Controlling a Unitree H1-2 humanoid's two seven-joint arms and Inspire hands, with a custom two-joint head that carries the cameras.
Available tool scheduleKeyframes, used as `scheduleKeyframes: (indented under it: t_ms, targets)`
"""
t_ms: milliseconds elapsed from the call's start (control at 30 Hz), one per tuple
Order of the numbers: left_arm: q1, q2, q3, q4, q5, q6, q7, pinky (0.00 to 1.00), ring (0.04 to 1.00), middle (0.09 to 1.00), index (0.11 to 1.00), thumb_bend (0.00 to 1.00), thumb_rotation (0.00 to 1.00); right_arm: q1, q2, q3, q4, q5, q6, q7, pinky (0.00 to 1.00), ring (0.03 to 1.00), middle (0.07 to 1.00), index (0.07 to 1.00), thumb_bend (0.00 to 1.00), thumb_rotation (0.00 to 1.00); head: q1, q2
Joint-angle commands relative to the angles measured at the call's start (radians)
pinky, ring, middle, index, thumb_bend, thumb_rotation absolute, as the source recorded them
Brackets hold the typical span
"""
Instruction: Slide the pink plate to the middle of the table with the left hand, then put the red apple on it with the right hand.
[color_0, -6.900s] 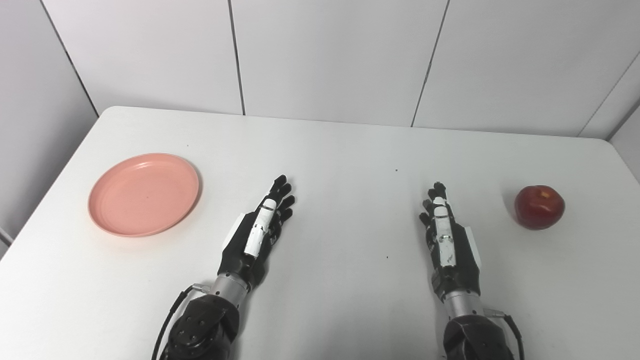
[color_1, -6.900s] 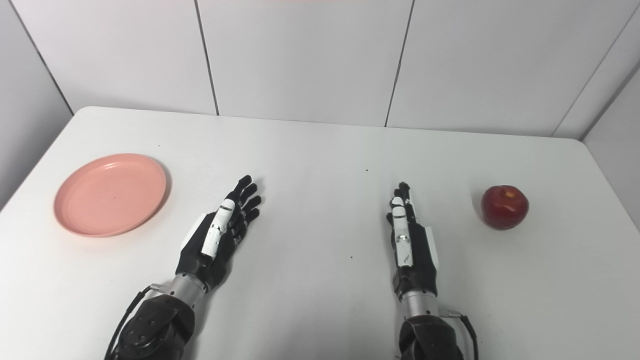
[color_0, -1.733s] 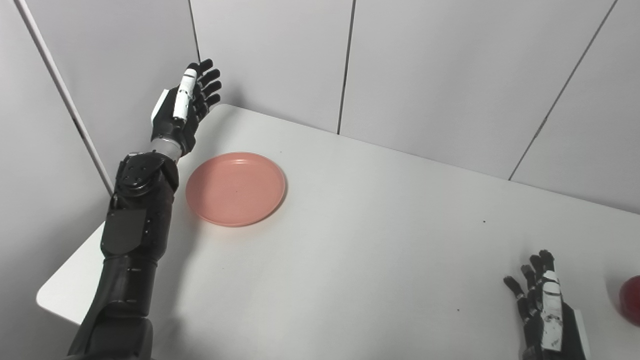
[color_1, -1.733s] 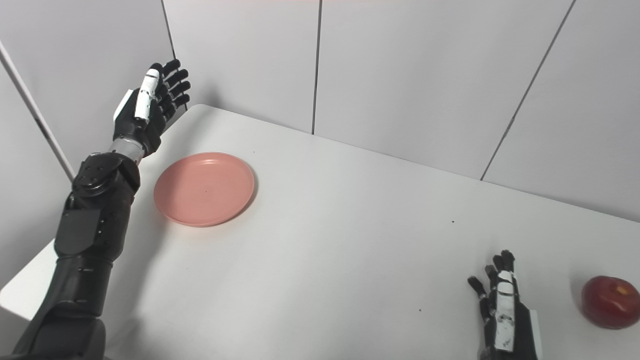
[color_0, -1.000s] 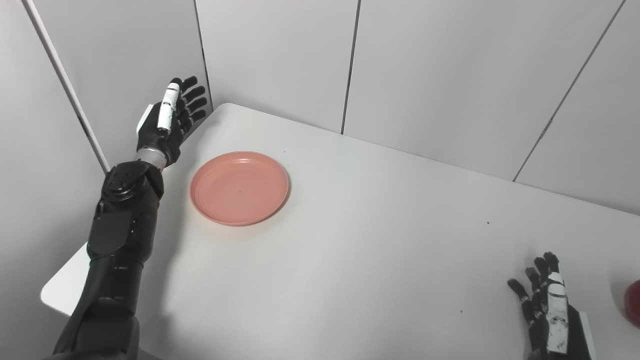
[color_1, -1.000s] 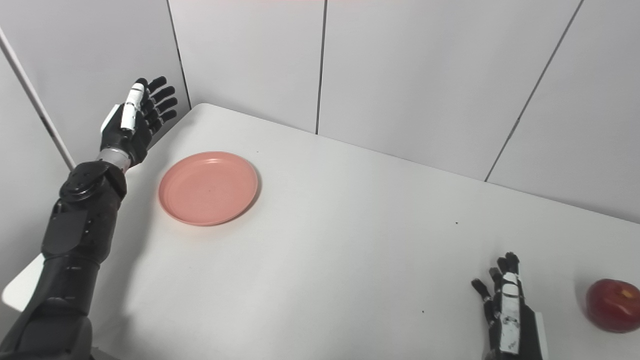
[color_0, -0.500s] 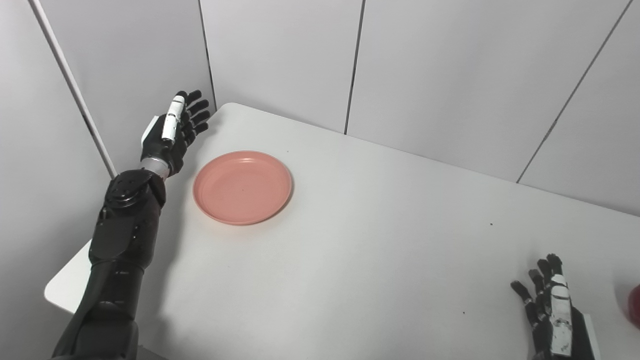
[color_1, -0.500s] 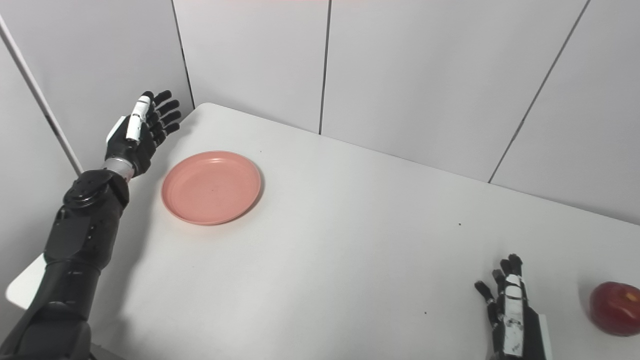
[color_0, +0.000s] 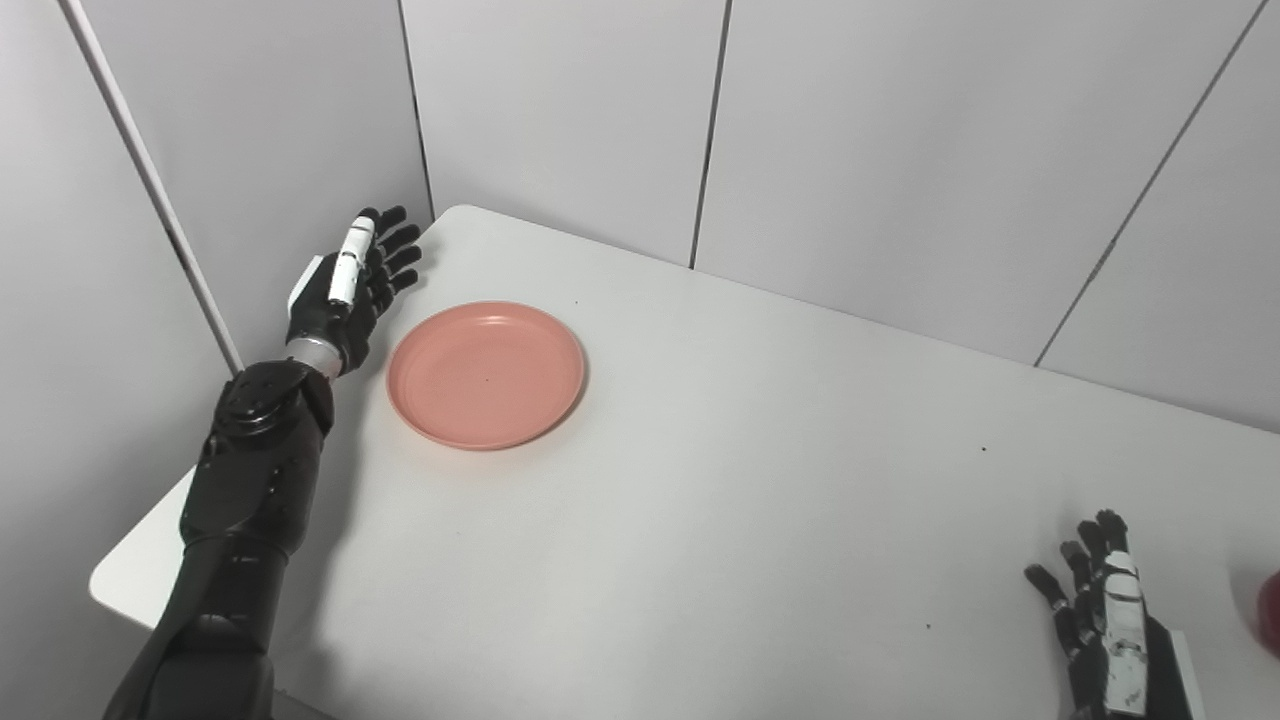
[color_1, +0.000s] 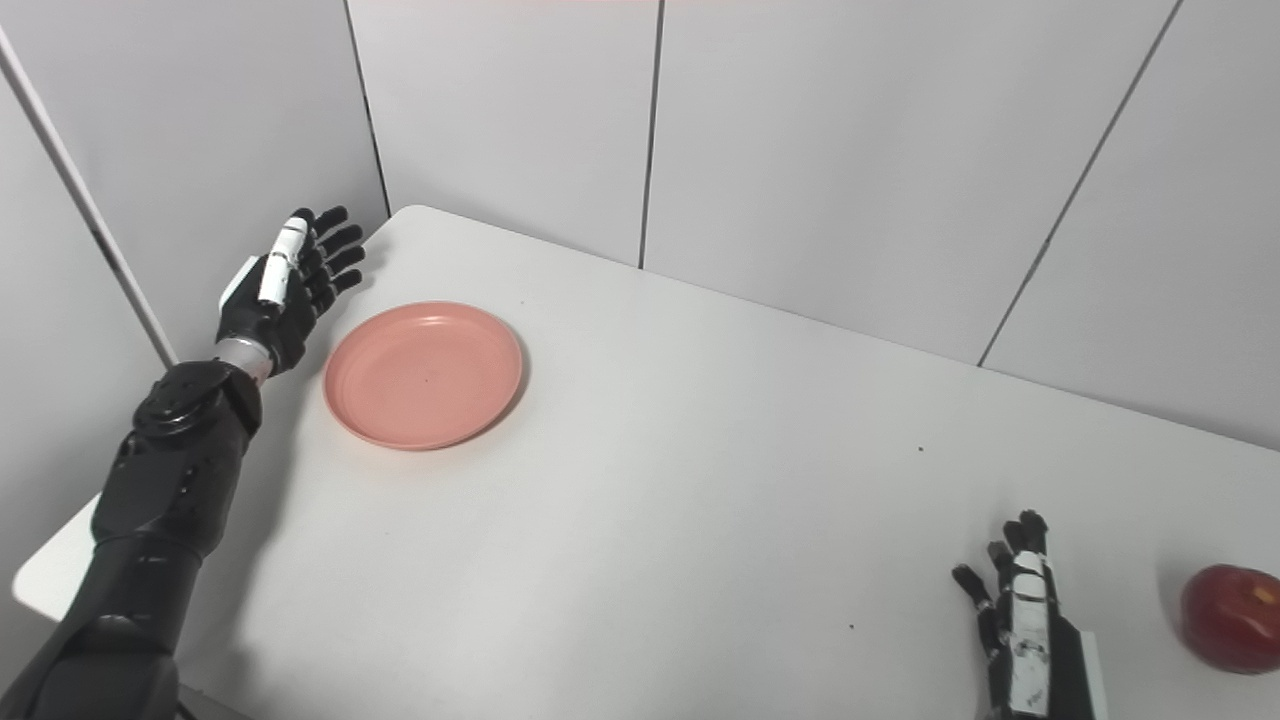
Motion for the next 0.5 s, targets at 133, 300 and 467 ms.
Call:
scheduleKeyframes:
  t_ms: [133,300,467]
  targets:
    - [-0.027,0.019,0.013,-0.018,-0.007,-0.047,0.010,0.91,0.907,0.894,0.868,0.30,1.00,-0.006,-0.004,-0.010,-0.044,0.005,0.026,-0.002,1.00,1.000,1.000,1.000,0.11,1.00,0.003,0.001]
    - [-0.020,0.018,0.015,-0.019,-0.007,-0.048,0.014,0.91,0.901,0.889,0.862,0.29,1.00,-0.007,-0.002,-0.013,-0.048,0.011,0.032,-0.002,1.00,1.000,1.000,1.000,0.11,1.00,0.005,0.000]
    - [-0.010,0.019,0.014,-0.009,-0.009,-0.055,0.003,0.92,0.905,0.894,0.867,0.29,1.00,-0.007,-0.001,-0.013,-0.048,0.011,0.035,-0.002,1.00,1.000,1.000,1.000,0.11,1.00,0.005,-0.001]
